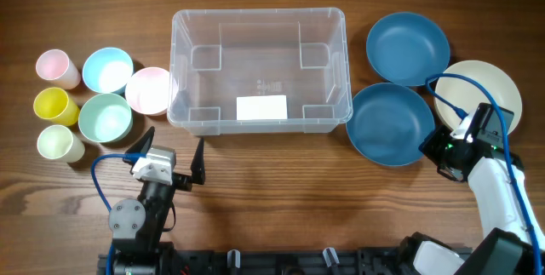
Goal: Pack container
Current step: 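Reach the right gripper to the lower dark blue bowl and grasp its rim, then lift the dark blue bowl and lower it into the clear container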
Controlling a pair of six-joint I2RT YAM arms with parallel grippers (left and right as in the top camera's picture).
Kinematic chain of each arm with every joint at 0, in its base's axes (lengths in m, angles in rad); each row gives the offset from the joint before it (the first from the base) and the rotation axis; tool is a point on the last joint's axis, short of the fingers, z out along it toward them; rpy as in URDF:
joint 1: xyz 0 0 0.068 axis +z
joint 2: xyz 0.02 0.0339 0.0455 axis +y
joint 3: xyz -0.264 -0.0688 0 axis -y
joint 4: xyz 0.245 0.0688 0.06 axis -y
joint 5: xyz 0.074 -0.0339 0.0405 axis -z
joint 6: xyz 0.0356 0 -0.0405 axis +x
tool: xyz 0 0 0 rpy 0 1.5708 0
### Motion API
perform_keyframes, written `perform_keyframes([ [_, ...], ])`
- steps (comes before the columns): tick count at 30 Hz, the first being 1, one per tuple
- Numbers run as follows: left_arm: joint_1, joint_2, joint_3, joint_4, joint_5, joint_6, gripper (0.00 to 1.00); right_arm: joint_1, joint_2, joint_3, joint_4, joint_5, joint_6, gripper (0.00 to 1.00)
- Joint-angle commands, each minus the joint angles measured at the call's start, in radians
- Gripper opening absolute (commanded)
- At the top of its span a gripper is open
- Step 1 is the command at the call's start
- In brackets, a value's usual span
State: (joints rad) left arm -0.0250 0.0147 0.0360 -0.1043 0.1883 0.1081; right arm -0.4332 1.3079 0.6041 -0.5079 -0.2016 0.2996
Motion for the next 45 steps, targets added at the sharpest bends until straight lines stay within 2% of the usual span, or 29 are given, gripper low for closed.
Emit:
perform_keyframes([
  [1, 0.006, -0.005, -0.010, 0.003, 0.002, 0.012, 1.00, -0.002, -0.058, -0.008, -0.017, -0.009, -0.016, 0.04],
  [17, 0.006, -0.005, -0.010, 0.003, 0.002, 0.012, 1.00, -0.002, -0.389, 0.021, -0.229, 0.038, -0.037, 0.04],
  [22, 0.006, -0.005, -0.010, 0.003, 0.002, 0.012, 1.00, -0.002, -0.472, 0.089, -0.294, 0.059, -0.034, 0.04],
  [31, 0.006, -0.005, -0.010, 0.003, 0.002, 0.012, 1.00, -0.002, -0.479, 0.323, -0.346, 0.091, -0.008, 0.04],
  [39, 0.006, -0.005, -0.010, 0.003, 0.001, 0.012, 1.00, 0.005, -0.452, 0.534, -0.316, -0.170, -0.150, 0.04],
  [41, 0.006, -0.005, -0.010, 0.003, 0.002, 0.012, 1.00, 0.045, -0.423, 0.581, -0.300, -0.201, -0.174, 0.04],
  [45, 0.006, -0.005, -0.010, 0.003, 0.002, 0.012, 1.00, 0.233, -0.327, 0.656, -0.234, -0.195, -0.230, 0.04],
])
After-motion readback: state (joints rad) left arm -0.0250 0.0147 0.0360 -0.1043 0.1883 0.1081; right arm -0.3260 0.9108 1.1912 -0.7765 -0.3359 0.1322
